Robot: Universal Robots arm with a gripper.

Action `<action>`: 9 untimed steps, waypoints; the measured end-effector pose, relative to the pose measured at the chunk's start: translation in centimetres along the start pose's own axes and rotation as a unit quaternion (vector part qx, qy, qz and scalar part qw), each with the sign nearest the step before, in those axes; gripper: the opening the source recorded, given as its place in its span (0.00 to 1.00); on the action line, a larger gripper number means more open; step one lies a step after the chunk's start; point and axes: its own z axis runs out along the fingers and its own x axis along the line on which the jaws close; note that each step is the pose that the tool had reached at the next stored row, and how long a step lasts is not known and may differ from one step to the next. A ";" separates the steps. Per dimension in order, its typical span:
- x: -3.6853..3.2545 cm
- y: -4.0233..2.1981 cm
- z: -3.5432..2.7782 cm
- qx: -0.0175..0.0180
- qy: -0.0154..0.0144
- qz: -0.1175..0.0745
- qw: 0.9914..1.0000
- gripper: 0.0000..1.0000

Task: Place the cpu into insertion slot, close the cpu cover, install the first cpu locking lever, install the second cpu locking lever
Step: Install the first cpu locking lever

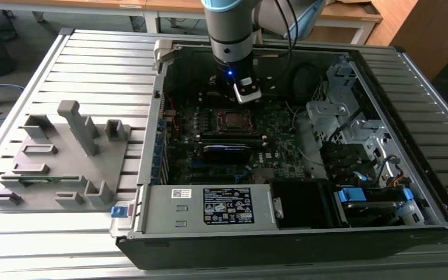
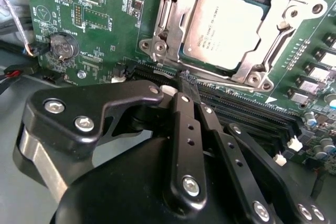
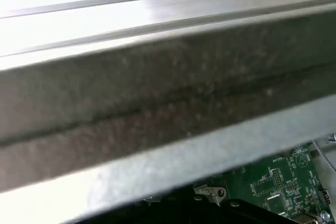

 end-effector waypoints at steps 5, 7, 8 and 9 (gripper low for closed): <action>0.16 0.54 0.07 0.000 0.000 0.000 1.000 0.10; 0.16 0.54 0.07 0.000 0.000 0.000 1.000 0.10; 0.16 0.54 0.07 0.000 0.000 0.000 1.000 0.10; 0.16 0.54 0.07 0.000 0.000 0.000 1.000 0.10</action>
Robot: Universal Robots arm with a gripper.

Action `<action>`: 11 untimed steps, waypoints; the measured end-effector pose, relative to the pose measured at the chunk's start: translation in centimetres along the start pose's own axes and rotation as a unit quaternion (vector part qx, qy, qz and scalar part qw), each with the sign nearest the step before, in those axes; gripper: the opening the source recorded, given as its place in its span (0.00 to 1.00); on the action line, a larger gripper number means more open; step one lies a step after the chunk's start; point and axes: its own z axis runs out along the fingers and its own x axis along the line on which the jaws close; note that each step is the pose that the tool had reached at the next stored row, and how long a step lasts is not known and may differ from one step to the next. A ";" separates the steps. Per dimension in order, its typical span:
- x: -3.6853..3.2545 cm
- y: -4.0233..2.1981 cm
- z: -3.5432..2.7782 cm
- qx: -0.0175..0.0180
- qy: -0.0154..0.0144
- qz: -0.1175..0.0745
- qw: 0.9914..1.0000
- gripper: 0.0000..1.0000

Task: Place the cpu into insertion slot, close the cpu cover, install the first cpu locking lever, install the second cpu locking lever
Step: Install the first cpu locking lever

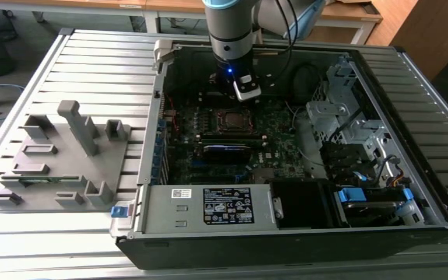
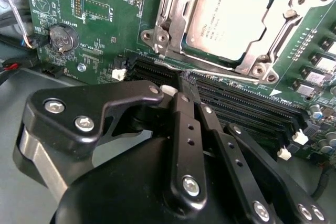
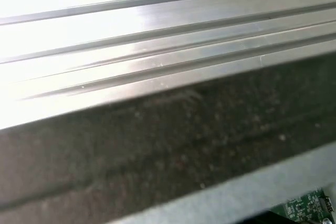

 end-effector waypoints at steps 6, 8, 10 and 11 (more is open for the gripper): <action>-0.01 0.00 -0.05 0.000 0.000 0.000 1.000 0.10; -0.05 0.06 -0.31 0.000 0.000 0.000 1.000 0.10; -0.12 0.15 -0.73 0.000 0.000 0.000 1.000 0.10; -0.15 0.19 -0.92 0.000 0.000 0.000 1.000 0.10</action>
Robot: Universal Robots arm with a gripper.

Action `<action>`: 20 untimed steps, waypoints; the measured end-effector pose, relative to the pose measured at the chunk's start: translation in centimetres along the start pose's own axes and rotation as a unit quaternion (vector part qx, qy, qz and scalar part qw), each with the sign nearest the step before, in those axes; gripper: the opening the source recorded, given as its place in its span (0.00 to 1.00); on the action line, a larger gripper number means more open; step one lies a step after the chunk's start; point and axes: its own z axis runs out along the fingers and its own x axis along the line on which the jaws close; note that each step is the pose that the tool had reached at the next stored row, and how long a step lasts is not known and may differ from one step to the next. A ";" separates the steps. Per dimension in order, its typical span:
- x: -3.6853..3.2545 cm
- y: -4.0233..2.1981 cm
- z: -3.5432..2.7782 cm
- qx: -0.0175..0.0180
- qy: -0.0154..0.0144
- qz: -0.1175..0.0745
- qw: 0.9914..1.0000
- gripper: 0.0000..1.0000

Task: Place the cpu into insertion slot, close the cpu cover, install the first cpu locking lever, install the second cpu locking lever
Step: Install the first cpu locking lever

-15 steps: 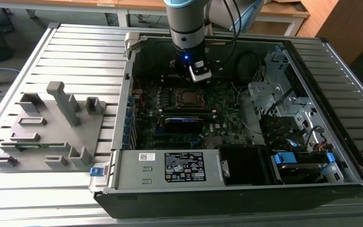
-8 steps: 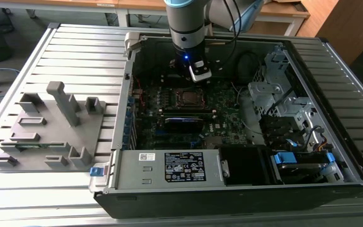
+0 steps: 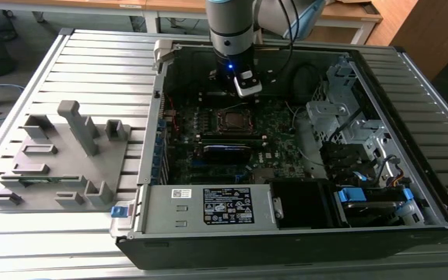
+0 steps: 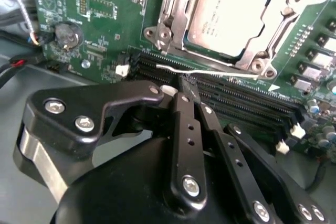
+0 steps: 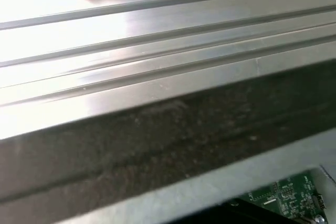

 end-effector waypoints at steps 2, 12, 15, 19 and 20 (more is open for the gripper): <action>-0.05 0.07 -0.34 0.000 0.000 0.000 1.000 0.10; 0.70 -0.11 -0.63 -0.007 0.002 0.001 1.000 0.10; 1.03 -0.20 -0.70 -0.007 0.002 0.001 1.000 0.10; 1.11 -0.20 -0.84 -0.009 0.002 0.002 1.000 0.10; 1.10 -0.19 -0.92 -0.009 0.002 0.002 1.000 0.10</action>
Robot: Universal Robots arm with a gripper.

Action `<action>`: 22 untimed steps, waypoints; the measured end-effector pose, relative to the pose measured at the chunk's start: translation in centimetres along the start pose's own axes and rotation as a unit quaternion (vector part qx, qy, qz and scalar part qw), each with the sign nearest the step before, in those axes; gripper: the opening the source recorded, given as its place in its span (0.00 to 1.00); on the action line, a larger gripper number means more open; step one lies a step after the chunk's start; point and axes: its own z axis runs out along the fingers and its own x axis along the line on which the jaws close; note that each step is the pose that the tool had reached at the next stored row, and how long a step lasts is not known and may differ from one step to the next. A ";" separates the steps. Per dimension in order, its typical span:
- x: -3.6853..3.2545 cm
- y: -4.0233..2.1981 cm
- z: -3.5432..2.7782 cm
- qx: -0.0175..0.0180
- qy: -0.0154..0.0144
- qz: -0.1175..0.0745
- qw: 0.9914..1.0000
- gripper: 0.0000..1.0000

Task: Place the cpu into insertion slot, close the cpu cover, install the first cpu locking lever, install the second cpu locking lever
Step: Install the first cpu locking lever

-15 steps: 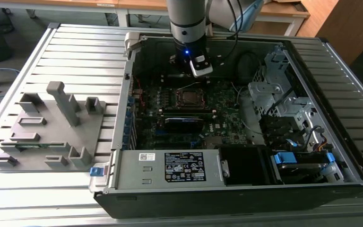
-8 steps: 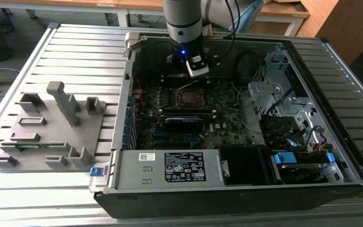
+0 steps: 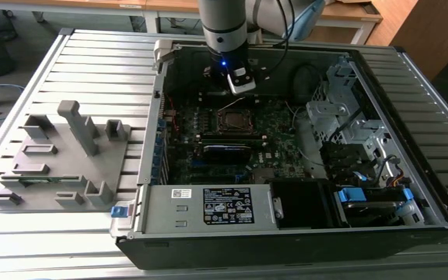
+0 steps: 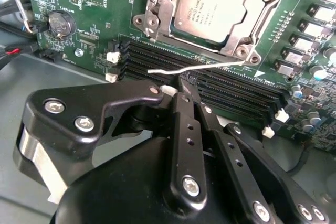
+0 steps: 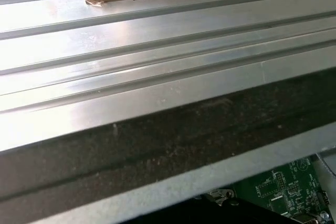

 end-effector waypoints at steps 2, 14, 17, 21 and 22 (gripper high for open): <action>-0.02 0.04 -0.20 -0.001 0.000 0.000 1.000 0.10; -0.16 0.00 -0.82 -0.003 0.001 0.001 1.000 0.10; -0.20 -0.13 -0.84 -0.003 0.001 0.001 1.000 0.10; -0.26 -0.32 -0.88 -0.003 0.001 0.001 1.000 0.10; -0.27 -0.37 -0.88 -0.003 0.001 0.001 1.000 0.10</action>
